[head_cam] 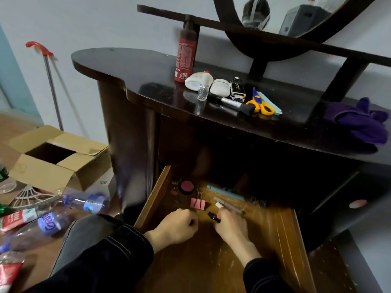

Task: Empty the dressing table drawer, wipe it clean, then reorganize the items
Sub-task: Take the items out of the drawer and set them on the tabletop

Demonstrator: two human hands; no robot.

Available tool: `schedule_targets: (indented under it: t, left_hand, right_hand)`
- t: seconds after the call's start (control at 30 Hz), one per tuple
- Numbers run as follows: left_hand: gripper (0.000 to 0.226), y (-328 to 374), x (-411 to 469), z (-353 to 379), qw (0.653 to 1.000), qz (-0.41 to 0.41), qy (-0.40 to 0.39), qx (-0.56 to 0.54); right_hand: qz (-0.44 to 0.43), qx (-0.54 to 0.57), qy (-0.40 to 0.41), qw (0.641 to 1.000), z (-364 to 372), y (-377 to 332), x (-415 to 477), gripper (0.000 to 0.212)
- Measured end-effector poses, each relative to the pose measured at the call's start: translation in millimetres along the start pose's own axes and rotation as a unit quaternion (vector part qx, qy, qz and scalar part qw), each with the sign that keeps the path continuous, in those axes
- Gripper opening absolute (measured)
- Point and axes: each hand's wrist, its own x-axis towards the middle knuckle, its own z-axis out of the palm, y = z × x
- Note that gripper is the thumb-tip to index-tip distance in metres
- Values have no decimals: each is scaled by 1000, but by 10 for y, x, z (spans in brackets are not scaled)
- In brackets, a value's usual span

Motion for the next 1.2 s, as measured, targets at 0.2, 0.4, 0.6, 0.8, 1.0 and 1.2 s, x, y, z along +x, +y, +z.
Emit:
schedule_targets:
  t: [0.2, 0.4, 0.6, 0.8, 1.0, 1.2]
  left_hand:
    - [10, 62, 19, 64, 966, -32, -67, -248]
    - [24, 83, -25, 18, 917, -76, -86, -382]
    - [18, 69, -11, -51, 951, -135, 13, -278]
    - [17, 121, -19, -44, 958, -126, 9, -256]
    - [25, 110, -13, -58, 958, -138, 28, -250]
    - [21, 108, -11, -68, 963, -134, 30, -232]
  right_hand:
    - [26, 455, -117, 883, -225, 71, -235, 20]
    - [8, 456, -58, 888, -174, 20, -306, 15]
    - [-21, -13, 33, 999, 23, 321, -171, 55]
    - [-34, -56, 31, 997, 154, 197, -129, 45]
    - [-14, 11, 30, 999, 97, 187, -130, 45]
    - [-18, 43, -1, 999, 100, 134, -179, 35]
